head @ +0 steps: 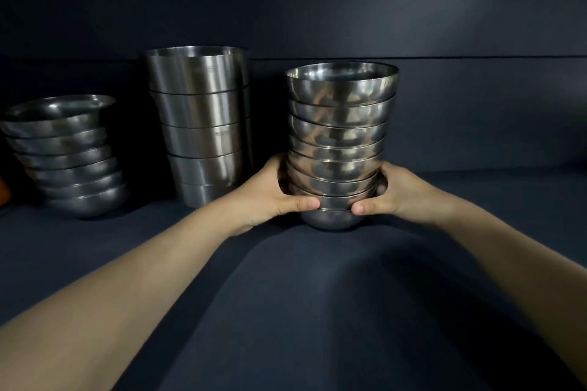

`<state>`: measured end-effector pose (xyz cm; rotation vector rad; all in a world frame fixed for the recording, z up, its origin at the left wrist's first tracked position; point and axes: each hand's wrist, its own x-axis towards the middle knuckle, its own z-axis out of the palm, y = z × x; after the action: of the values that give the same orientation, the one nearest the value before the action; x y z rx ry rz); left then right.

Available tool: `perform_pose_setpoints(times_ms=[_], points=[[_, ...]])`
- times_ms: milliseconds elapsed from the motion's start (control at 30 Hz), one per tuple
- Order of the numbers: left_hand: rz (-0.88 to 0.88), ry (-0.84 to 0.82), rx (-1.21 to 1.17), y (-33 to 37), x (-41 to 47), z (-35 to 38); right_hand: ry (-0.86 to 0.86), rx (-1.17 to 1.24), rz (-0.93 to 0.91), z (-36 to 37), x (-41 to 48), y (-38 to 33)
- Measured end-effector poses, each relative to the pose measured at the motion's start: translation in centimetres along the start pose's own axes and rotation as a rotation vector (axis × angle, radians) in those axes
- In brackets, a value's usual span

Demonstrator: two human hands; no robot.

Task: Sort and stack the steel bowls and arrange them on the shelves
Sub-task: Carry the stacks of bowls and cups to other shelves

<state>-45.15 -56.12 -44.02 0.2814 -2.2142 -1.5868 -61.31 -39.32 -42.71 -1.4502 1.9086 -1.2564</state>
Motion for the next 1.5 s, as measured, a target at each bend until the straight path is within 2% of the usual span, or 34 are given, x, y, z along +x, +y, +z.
perform_pose_setpoints(times_ms=[200, 500, 1000, 1167, 1267, 1367, 1500], points=[[0.024, 0.036, -0.077, -0.7, 1.8, 0.9, -0.03, 0.013, -0.003, -1.6, 1.9, 1.6], [0.033, 0.098, -0.048, -1.6, 3.6, 0.8, -0.034, -0.007, -0.028, -2.2, 4.3, 2.8], [0.014, 0.102, 0.022, -1.2, 4.2, 0.6, -0.034, 0.008, 0.103, -2.2, 4.9, 3.2], [-0.082, 0.126, 0.026, -0.2, 2.9, 1.2, -0.057, 0.11, 0.142, -1.6, 3.1, 2.5], [-0.175, 0.193, -0.024, 1.3, 1.1, 2.3, -0.045, 0.122, 0.243, -1.6, 1.1, 1.5], [-0.293, 0.24, 0.007, 2.9, -1.5, 3.0, 0.031, 0.043, 0.367, -1.2, -1.7, -0.6], [-0.364, 0.181, 0.106, 6.0, -6.9, 3.8, 0.064, -0.084, 0.419, -0.1, -6.5, -3.2]])
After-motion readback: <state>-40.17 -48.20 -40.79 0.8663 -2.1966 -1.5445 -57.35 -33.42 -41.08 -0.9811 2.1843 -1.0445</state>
